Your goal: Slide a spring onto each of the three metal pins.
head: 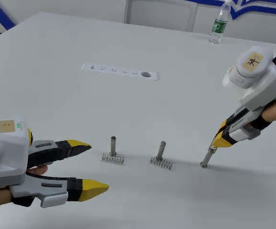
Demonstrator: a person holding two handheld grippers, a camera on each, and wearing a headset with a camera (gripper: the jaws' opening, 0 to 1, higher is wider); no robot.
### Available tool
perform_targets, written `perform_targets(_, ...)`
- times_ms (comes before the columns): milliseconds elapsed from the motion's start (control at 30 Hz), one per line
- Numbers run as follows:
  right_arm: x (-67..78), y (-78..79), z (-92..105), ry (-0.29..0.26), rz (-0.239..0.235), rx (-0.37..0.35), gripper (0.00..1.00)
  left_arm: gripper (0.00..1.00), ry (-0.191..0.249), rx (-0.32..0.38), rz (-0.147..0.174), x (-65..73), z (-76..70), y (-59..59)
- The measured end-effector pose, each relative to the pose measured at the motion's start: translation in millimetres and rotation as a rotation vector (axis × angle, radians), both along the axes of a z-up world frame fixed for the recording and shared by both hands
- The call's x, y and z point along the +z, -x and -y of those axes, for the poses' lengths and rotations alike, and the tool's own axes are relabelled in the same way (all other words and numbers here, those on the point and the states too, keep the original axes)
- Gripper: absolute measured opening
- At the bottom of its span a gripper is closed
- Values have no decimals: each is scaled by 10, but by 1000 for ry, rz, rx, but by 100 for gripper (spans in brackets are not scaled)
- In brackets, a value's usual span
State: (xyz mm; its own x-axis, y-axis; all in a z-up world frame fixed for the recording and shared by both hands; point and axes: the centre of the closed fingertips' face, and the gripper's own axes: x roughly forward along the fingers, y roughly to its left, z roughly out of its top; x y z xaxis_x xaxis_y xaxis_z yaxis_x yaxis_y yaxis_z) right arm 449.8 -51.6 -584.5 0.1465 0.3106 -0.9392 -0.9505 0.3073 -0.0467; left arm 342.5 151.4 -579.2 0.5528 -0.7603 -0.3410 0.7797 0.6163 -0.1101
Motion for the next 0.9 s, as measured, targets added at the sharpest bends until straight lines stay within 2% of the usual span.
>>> perform_targets(533,-300,6,-4,38,-44,-18,12,61,1,2,-2,-11,-3,-3)
perform_targets(900,-472,33,3,39,-70,-40,12,61,-3,3,-4,-19,-21,8)
